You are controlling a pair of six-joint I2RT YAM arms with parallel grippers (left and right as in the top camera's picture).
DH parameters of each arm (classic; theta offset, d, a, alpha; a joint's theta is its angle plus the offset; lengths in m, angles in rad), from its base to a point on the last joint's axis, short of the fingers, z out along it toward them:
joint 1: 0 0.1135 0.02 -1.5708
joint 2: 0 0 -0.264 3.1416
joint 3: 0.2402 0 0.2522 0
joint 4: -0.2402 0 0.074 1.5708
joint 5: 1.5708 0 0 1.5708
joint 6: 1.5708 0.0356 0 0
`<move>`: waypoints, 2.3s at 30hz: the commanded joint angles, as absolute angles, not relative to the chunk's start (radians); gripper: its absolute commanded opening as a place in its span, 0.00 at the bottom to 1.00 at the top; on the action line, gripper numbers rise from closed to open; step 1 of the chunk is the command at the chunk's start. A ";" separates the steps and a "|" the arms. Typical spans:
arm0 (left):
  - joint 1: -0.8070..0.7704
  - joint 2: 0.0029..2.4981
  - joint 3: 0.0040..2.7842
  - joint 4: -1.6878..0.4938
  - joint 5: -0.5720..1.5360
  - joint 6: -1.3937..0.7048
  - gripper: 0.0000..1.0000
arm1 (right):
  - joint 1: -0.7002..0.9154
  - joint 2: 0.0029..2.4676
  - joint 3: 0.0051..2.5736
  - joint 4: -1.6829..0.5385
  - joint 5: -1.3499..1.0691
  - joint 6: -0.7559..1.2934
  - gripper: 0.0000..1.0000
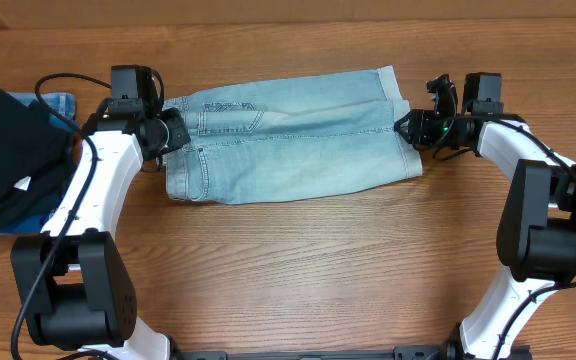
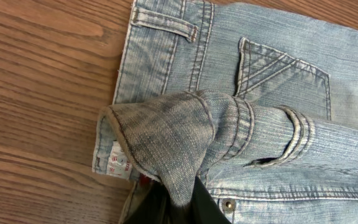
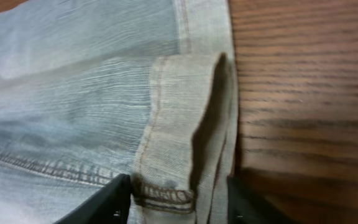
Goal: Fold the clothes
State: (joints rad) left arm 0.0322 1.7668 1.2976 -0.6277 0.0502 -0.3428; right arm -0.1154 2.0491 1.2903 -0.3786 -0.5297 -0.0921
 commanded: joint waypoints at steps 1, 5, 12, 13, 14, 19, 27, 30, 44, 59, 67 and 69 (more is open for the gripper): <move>0.030 1.775 1.306 -0.632 0.064 -0.363 0.11 | -0.110 2.054 1.307 -0.365 -0.594 -0.113 0.39; 0.030 1.775 1.306 -0.631 0.064 -0.363 0.12 | -0.110 2.054 1.312 -0.353 -0.616 -0.113 0.33; 0.029 1.775 1.306 -0.632 0.065 -0.363 0.12 | -0.111 2.054 1.383 -0.365 -0.574 -0.102 0.50; 0.029 1.775 1.306 -0.631 0.065 -0.363 0.12 | -0.111 2.054 1.383 -0.366 -0.575 -0.101 0.50; 0.029 1.775 1.306 -0.631 0.065 -0.363 0.11 | -0.111 2.054 1.383 -0.377 -0.575 -0.102 0.49; 0.029 1.775 1.306 -0.631 0.065 -0.363 0.12 | -0.111 2.054 1.382 -0.438 -0.574 -0.102 0.47; 0.029 1.775 1.306 -0.634 0.071 -0.363 0.12 | -0.076 2.056 1.381 -0.467 -0.579 -0.124 0.30; 0.029 1.775 1.306 -0.645 0.071 -0.363 0.12 | -0.052 2.056 1.381 -0.455 -0.569 -0.132 0.08; 0.029 1.775 1.306 -0.659 0.072 -0.363 0.11 | -0.055 2.084 1.381 -0.452 -0.518 -0.132 0.27; 0.029 1.775 1.306 -0.673 0.071 -0.363 0.11 | -0.050 2.098 1.382 -0.417 -0.771 -0.128 0.98; 0.029 1.774 1.306 -0.677 0.072 -0.363 0.12 | -0.050 2.098 1.382 -0.398 -0.818 -0.128 0.20; 0.029 1.774 1.306 -0.676 0.071 -0.363 0.11 | -0.050 2.098 1.382 -0.398 -0.818 -0.123 0.04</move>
